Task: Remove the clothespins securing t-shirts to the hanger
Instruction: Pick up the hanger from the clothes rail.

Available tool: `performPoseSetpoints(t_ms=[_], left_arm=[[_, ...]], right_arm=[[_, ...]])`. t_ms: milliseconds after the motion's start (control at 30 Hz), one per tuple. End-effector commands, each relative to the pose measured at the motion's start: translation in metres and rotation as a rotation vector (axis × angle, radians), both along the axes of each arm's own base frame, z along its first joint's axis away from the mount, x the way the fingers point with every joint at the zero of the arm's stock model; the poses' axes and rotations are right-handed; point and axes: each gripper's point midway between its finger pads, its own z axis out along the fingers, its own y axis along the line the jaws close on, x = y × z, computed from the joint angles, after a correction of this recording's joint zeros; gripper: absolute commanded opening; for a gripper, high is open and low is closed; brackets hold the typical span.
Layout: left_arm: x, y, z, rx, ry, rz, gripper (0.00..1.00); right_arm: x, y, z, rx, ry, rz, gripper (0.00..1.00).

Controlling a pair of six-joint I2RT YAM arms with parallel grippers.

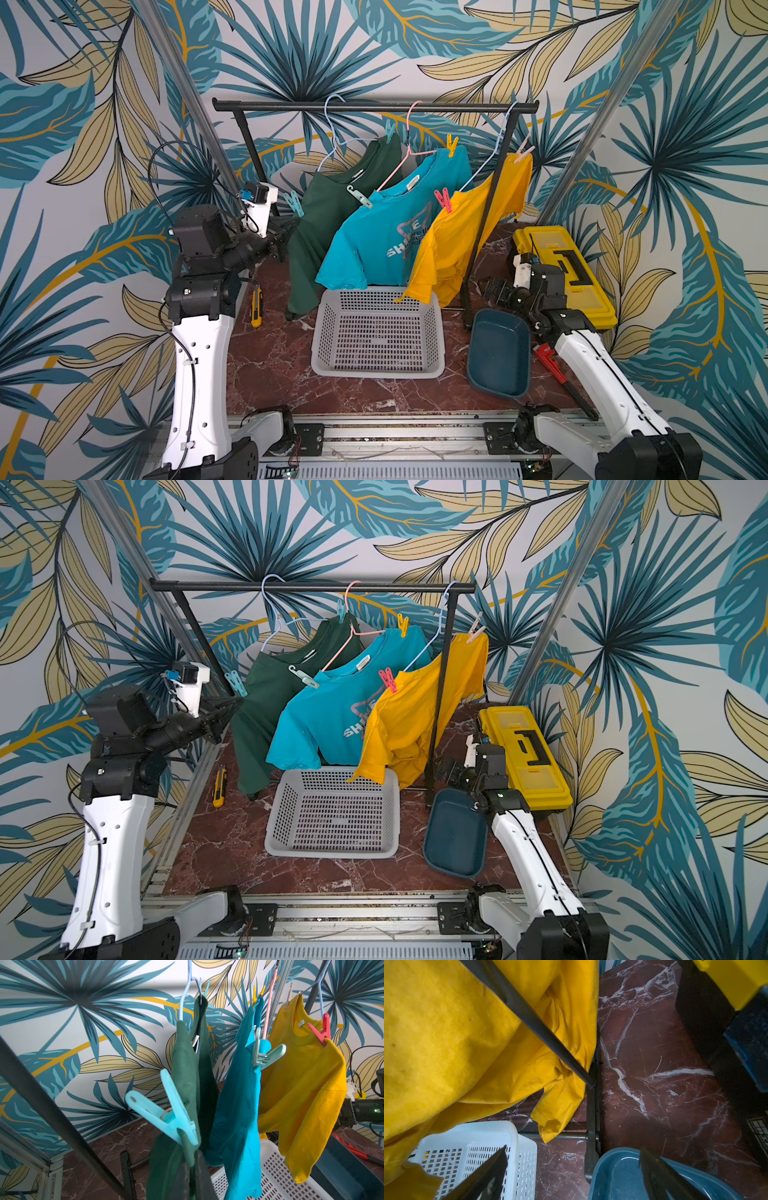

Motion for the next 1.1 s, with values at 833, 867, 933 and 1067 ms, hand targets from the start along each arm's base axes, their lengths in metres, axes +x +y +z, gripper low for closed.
performPoseSetpoints(t_ms=[833,867,933,1067], left_arm=[[-0.062,0.007,0.097,-0.08,-0.279,0.131,0.0],[-0.066,0.007,0.098,-0.08,-0.286,0.132,0.0],[-0.074,0.005,0.101,-0.078,-0.299,0.131,0.0],[-0.085,0.007,0.104,-0.067,-0.318,0.157,0.0]], right_arm=[[-0.002,-0.002,-0.003,-0.035,0.015,0.0,0.99],[-0.002,-0.002,-0.003,-0.037,0.016,0.002,0.99],[-0.003,-0.002,-0.003,-0.038,0.016,0.004,0.99],[-0.004,-0.002,-0.001,-0.038,0.011,0.006,0.99]])
